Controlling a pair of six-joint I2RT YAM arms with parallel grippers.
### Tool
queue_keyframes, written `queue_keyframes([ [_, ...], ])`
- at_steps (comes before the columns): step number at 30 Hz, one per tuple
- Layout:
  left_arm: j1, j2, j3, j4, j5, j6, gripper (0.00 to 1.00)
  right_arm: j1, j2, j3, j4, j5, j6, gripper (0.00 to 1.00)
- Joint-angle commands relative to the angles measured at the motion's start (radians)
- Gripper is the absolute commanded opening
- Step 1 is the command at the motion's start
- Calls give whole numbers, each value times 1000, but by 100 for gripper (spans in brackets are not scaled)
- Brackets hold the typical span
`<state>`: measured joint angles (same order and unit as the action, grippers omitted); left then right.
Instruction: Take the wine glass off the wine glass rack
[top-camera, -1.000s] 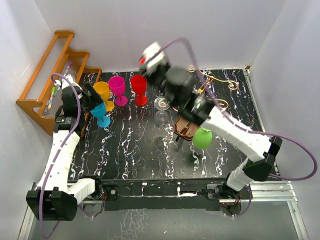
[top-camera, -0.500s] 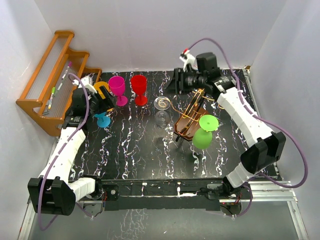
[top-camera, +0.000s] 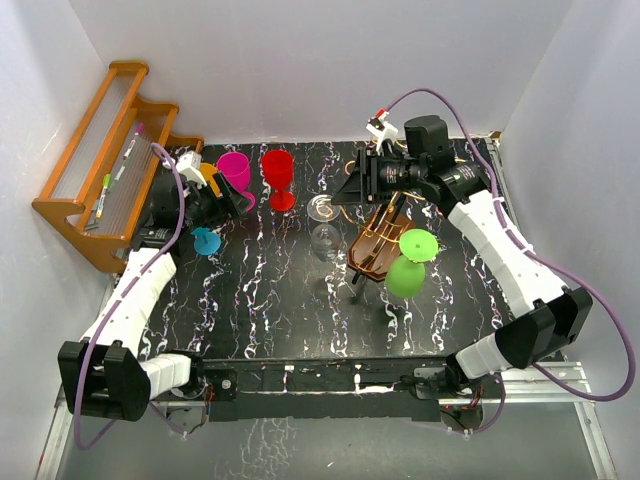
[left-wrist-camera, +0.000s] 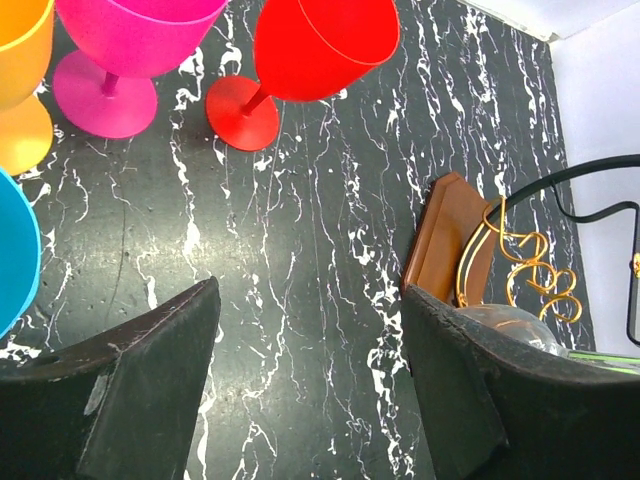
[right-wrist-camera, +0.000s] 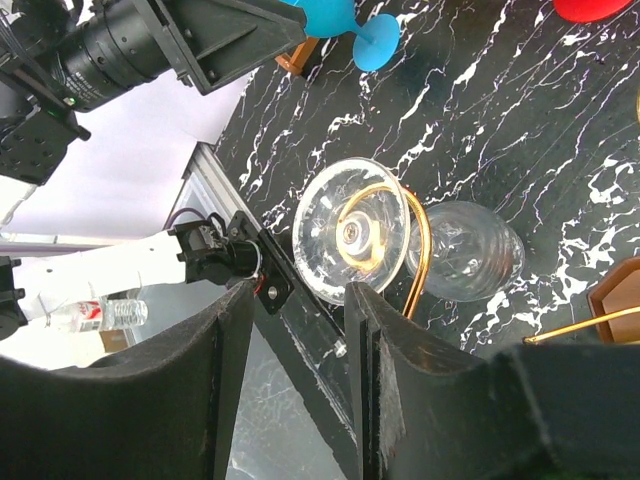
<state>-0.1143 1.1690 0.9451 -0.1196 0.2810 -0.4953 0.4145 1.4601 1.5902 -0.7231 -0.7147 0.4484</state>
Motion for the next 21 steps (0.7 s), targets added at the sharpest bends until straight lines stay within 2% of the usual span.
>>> queue_keyframes([
  [1,-4,-11,34,16,49,-12,71,1,-36,-21,25,8,16,43],
  [21,-4,-18,32,-24,106,-41,70,0,-35,-91,70,1,83,41],
])
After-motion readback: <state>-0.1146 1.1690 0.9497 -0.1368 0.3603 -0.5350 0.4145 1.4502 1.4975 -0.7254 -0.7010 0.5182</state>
